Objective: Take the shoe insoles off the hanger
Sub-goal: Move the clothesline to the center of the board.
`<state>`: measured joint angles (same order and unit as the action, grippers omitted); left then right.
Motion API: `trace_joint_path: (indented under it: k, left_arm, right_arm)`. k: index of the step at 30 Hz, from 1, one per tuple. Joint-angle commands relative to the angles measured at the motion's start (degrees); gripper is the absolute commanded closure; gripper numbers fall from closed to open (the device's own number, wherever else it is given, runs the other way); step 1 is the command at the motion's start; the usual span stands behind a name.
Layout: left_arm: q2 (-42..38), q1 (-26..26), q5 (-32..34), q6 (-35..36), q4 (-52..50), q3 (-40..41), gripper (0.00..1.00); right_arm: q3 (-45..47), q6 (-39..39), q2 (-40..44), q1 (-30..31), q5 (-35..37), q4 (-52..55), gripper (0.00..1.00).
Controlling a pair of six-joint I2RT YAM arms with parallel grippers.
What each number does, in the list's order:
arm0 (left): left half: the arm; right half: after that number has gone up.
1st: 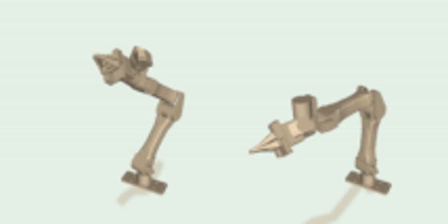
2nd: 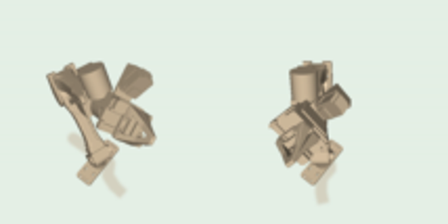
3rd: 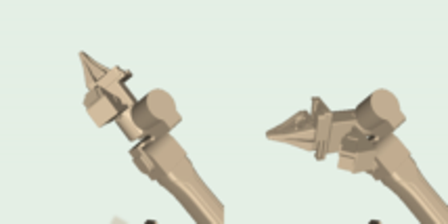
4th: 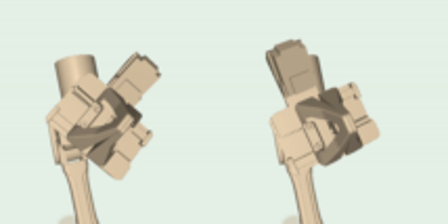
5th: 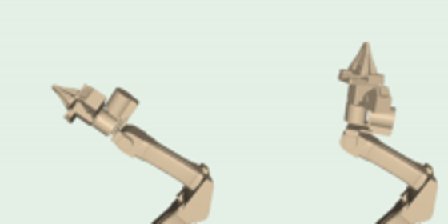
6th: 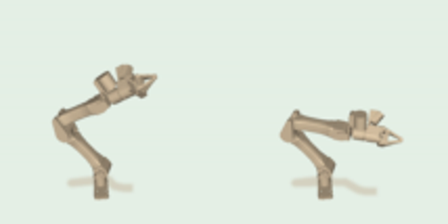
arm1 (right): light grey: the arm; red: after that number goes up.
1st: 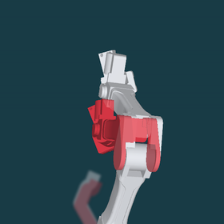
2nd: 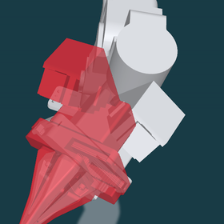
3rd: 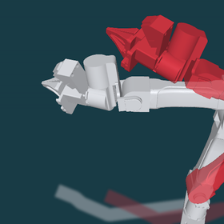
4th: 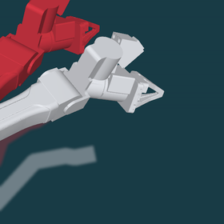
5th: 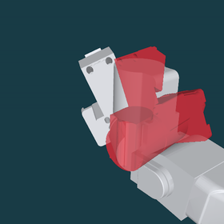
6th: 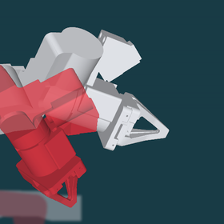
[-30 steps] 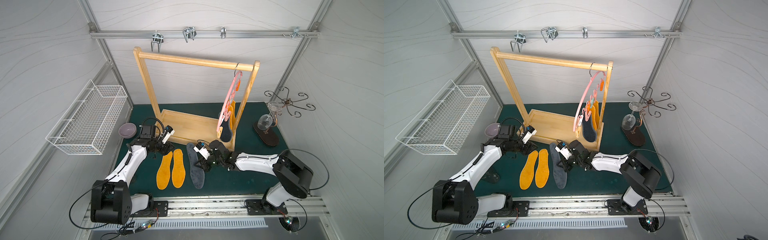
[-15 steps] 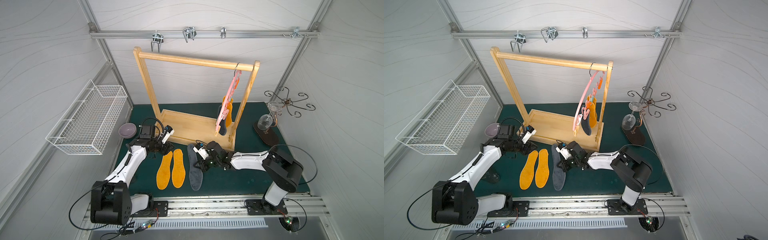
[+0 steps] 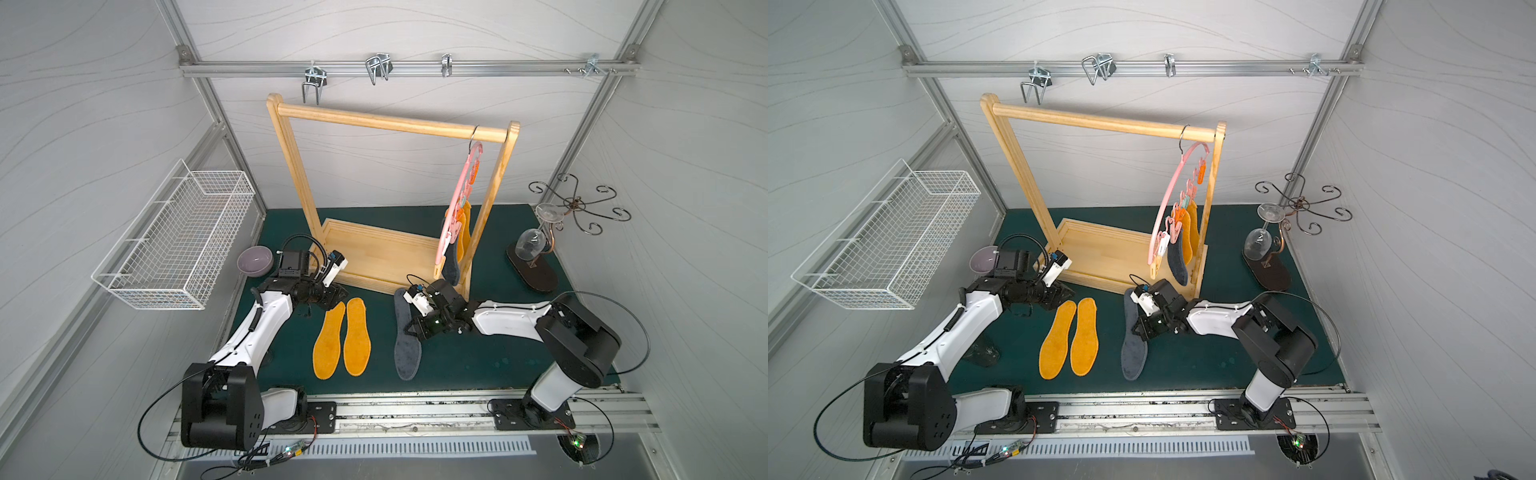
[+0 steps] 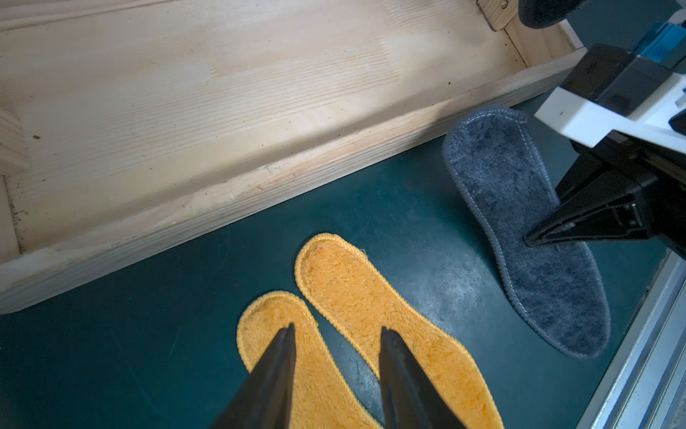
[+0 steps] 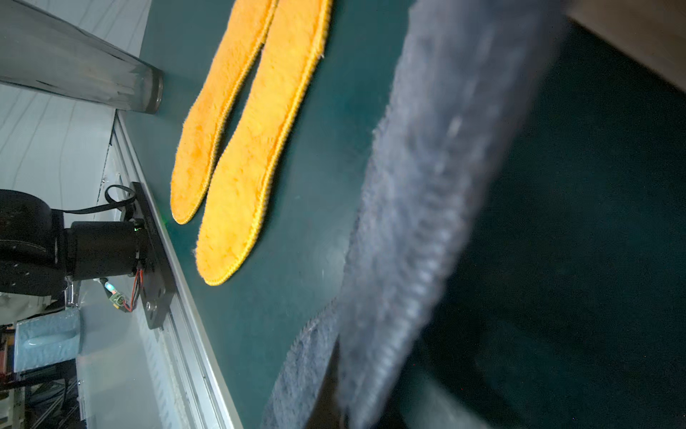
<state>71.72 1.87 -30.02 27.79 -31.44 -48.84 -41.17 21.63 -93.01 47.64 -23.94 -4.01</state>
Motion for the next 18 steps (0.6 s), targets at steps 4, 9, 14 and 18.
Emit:
trace_joint_path:
  k: [4, 9, 14, 18]
  left_arm:
    - [-0.6, -0.5, -1.9, 0.3, 0.9, -0.6, 0.57]
    - [-0.7, -0.6, -1.9, 0.4, 0.9, -0.5, 0.57]
    - [-0.7, -0.6, -2.0, 0.5, 0.6, -0.6, 0.57]
    - [-0.4, -0.6, -2.3, 0.5, 0.6, -0.6, 0.57]
  right_arm:
    - [2.7, -1.2, 2.1, -5.0, 0.5, 4.2, 0.94]
    - [2.2, -2.8, 1.6, -9.1, 1.3, 4.6, 0.94]
    - [0.9, -5.0, 0.7, -13.5, 4.2, 5.0, 0.94]
    - [-1.1, -7.8, -0.3, -15.1, 8.3, 5.7, 0.94]
